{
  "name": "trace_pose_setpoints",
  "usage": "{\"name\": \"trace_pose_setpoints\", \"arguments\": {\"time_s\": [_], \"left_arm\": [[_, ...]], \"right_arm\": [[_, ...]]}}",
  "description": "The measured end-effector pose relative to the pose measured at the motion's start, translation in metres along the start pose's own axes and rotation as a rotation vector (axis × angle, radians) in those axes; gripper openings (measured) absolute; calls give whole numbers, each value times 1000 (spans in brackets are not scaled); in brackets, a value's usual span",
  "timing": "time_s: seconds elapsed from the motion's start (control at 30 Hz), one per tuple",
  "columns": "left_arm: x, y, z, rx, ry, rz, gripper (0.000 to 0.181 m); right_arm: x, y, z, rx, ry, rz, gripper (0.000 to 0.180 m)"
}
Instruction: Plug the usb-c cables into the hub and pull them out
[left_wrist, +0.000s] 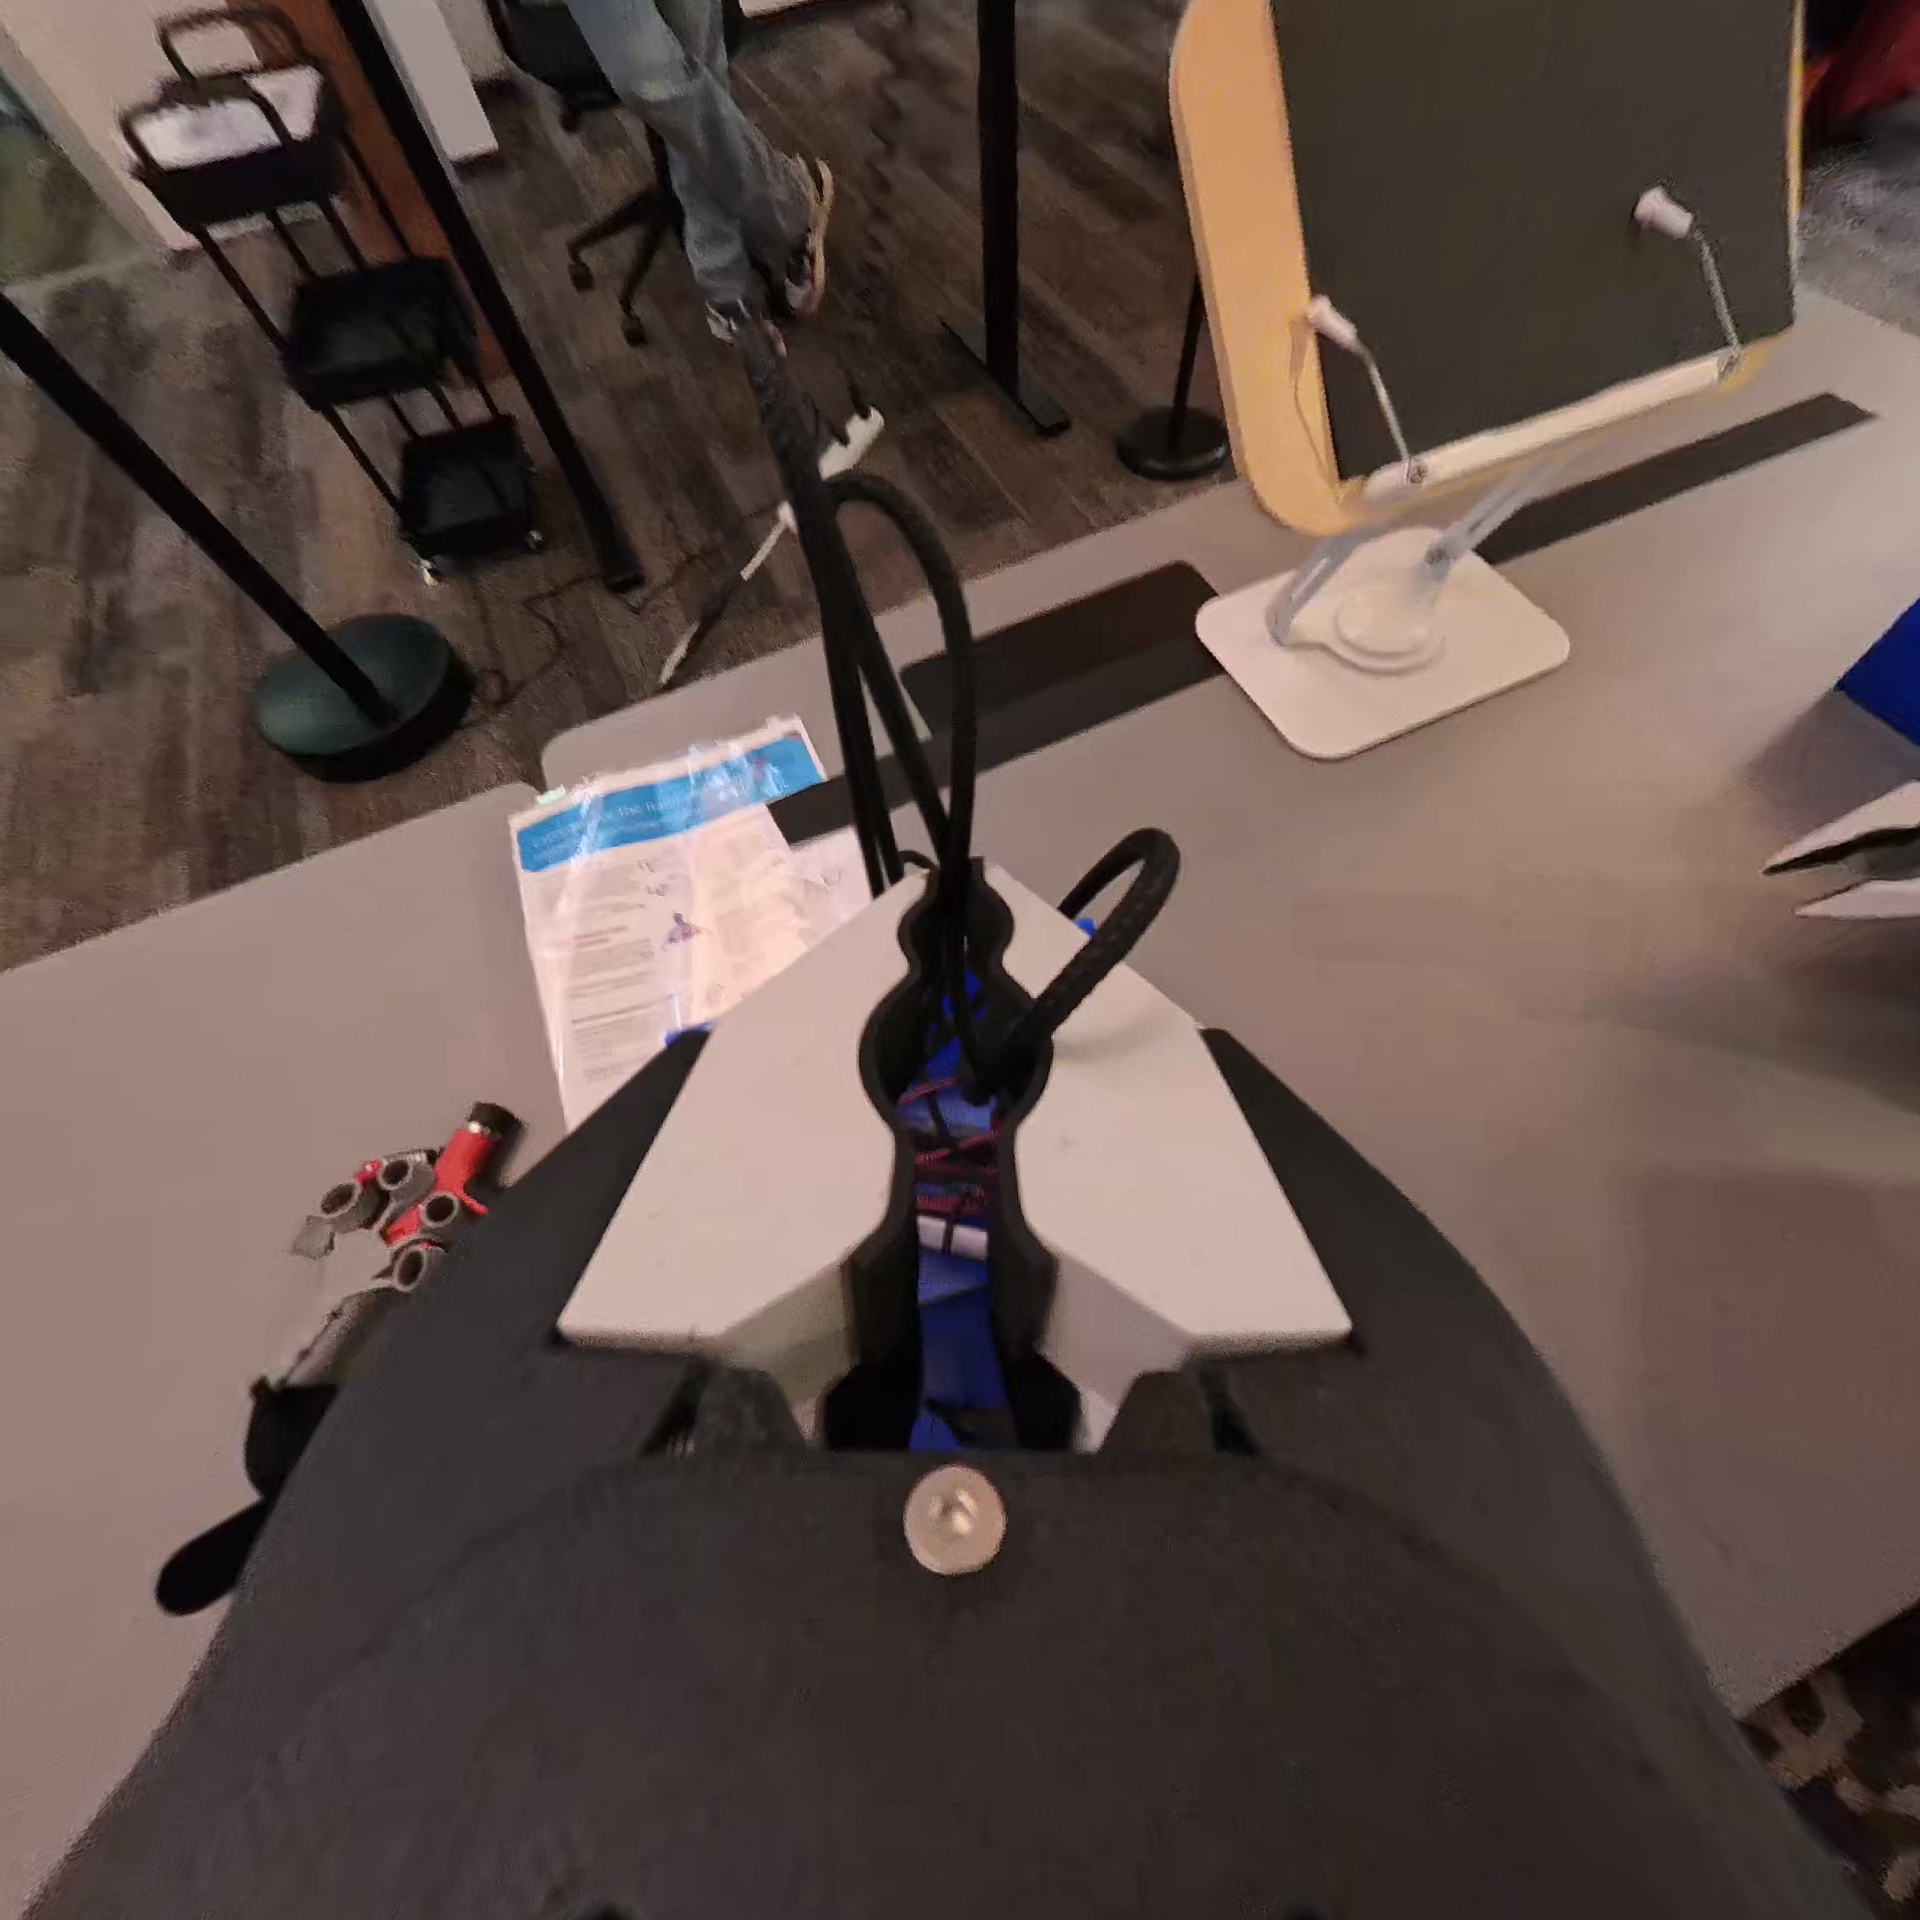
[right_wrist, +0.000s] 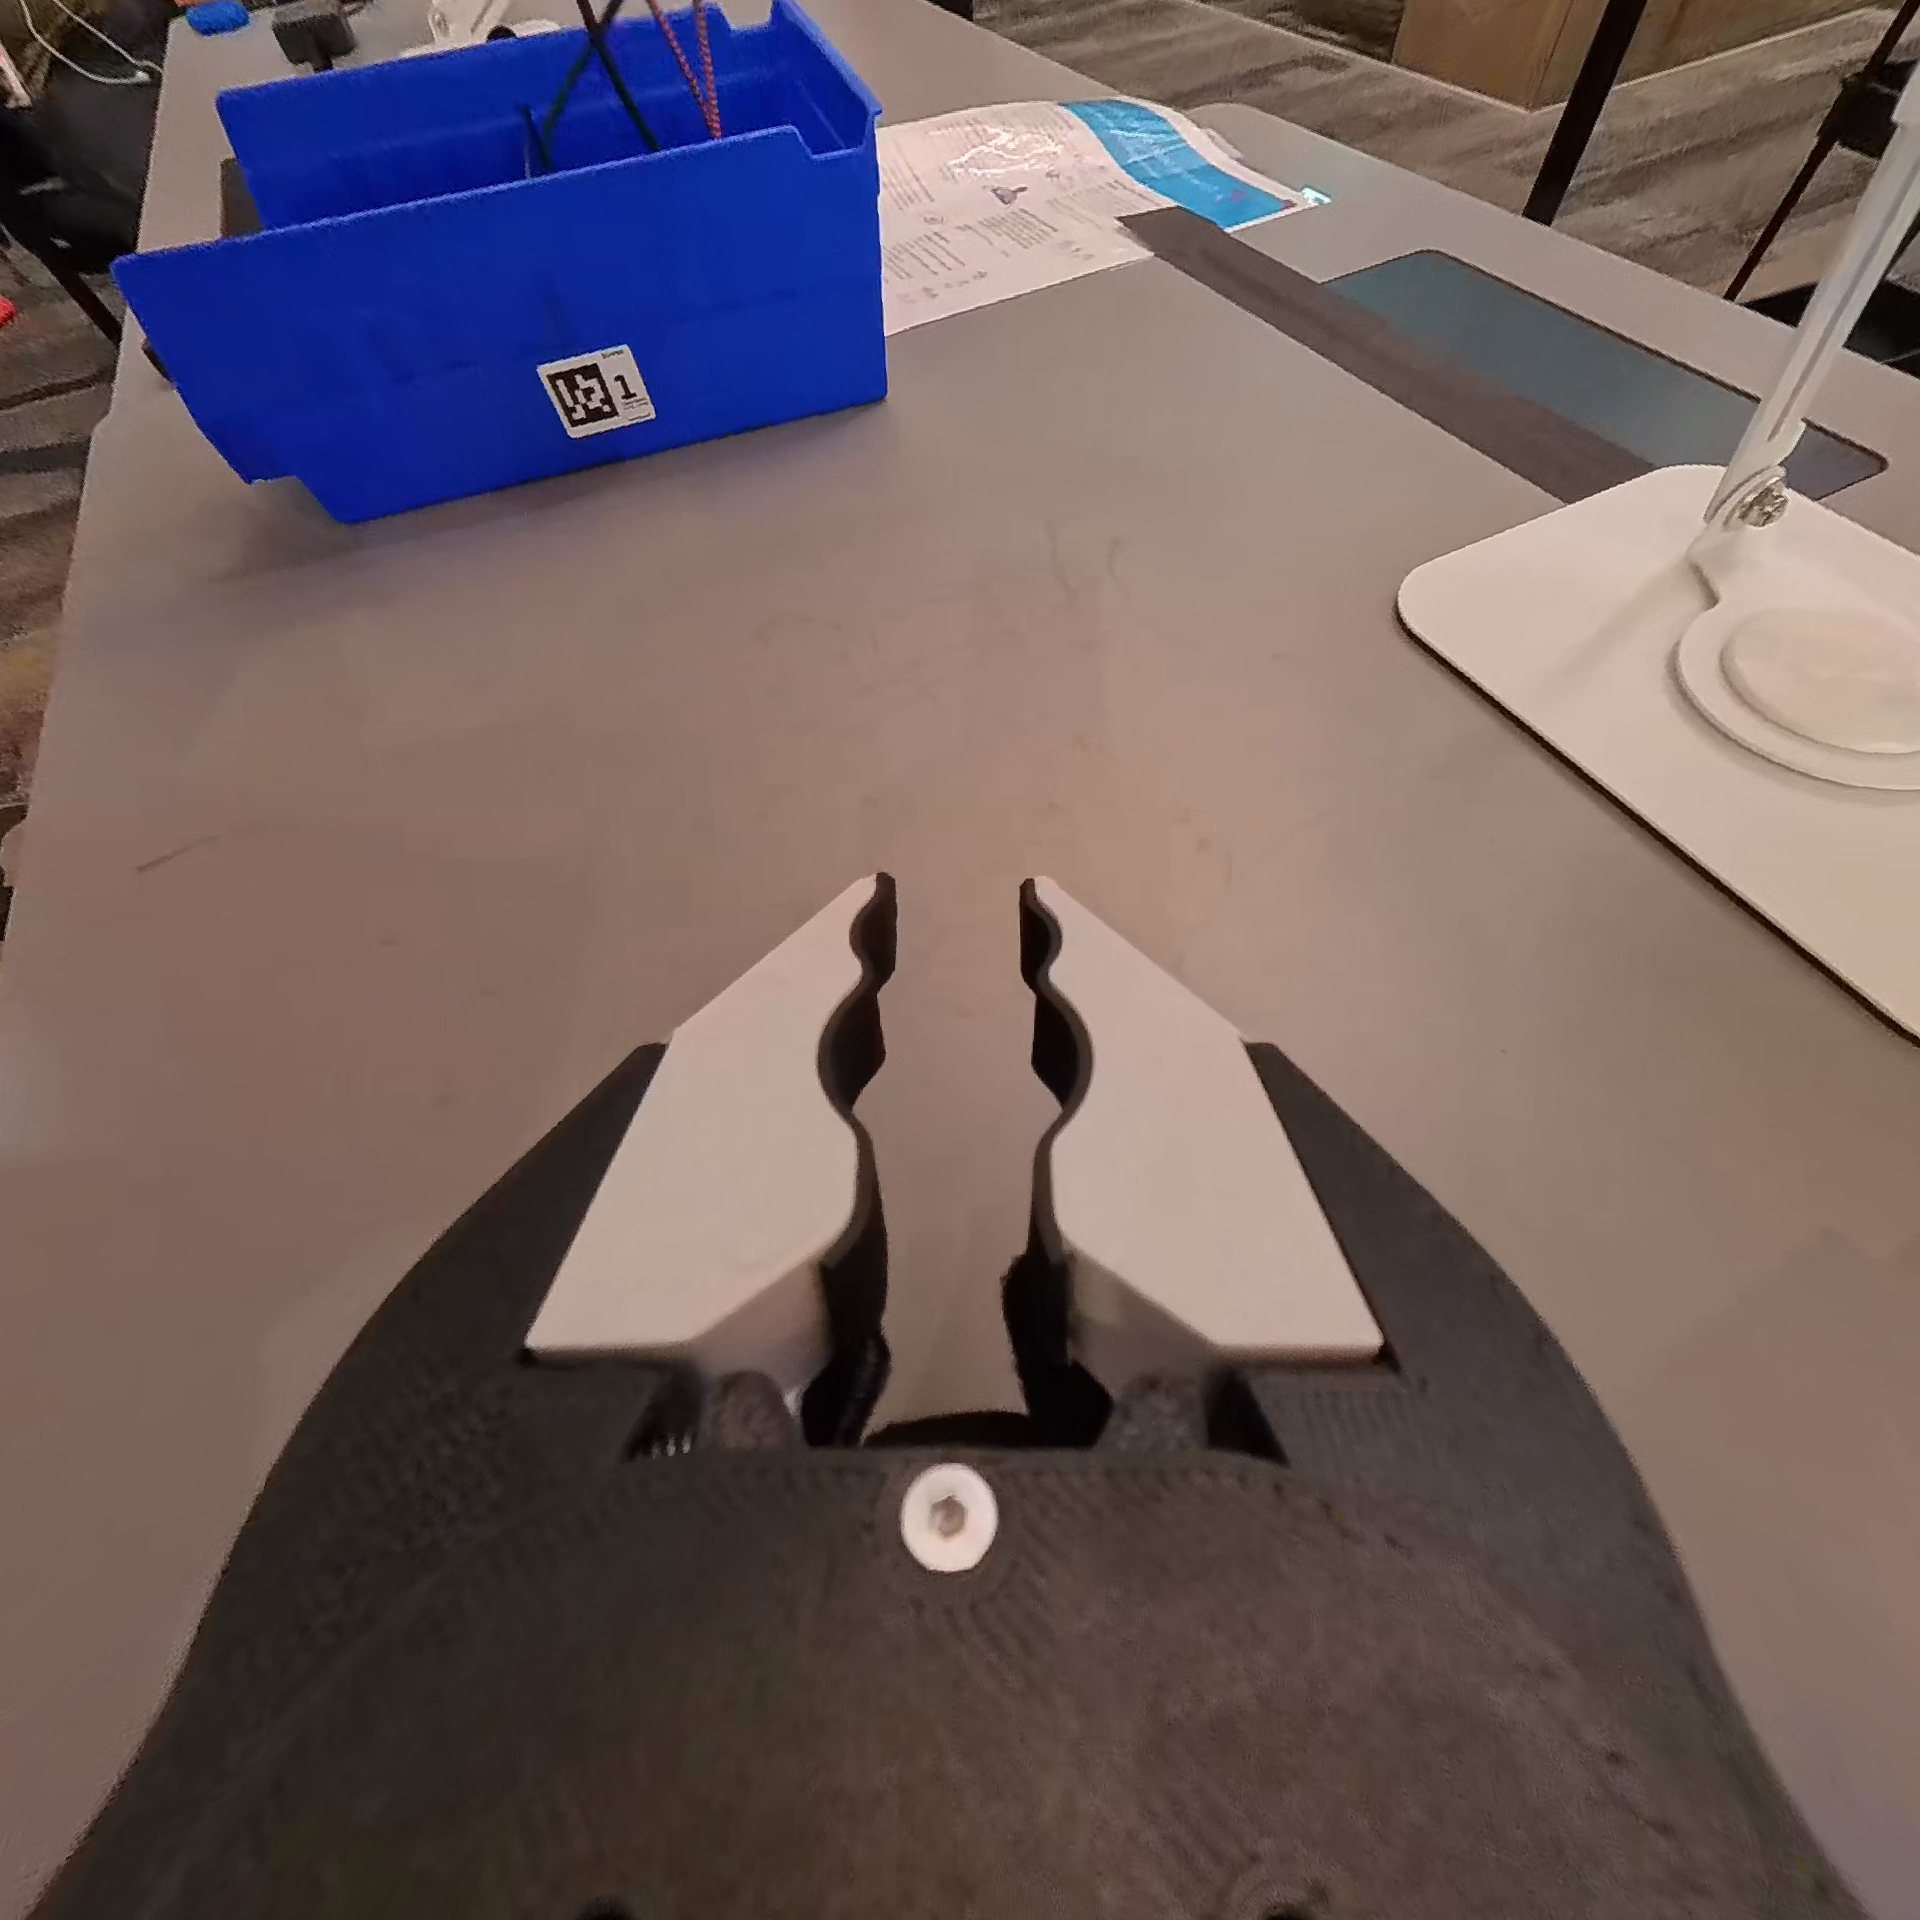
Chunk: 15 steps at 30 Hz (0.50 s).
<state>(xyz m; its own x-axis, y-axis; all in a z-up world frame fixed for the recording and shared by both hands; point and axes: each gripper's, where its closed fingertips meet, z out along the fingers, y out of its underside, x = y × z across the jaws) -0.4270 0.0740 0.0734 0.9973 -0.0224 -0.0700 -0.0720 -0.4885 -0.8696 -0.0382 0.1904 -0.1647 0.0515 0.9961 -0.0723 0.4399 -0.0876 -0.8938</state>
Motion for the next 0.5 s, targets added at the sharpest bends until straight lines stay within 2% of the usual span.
{"name": "trace_pose_setpoints", "arguments": {"time_s": [0.27, 0.5], "left_arm": [[-11, -44, -19, 96, -63, 18, 0], [-15, -15, -2, 5, -112, 53, 1]], "right_arm": [[7, 8, 1, 9, 0, 20, 21], [11, 14, 2, -1, 2, 30, 23]]}}
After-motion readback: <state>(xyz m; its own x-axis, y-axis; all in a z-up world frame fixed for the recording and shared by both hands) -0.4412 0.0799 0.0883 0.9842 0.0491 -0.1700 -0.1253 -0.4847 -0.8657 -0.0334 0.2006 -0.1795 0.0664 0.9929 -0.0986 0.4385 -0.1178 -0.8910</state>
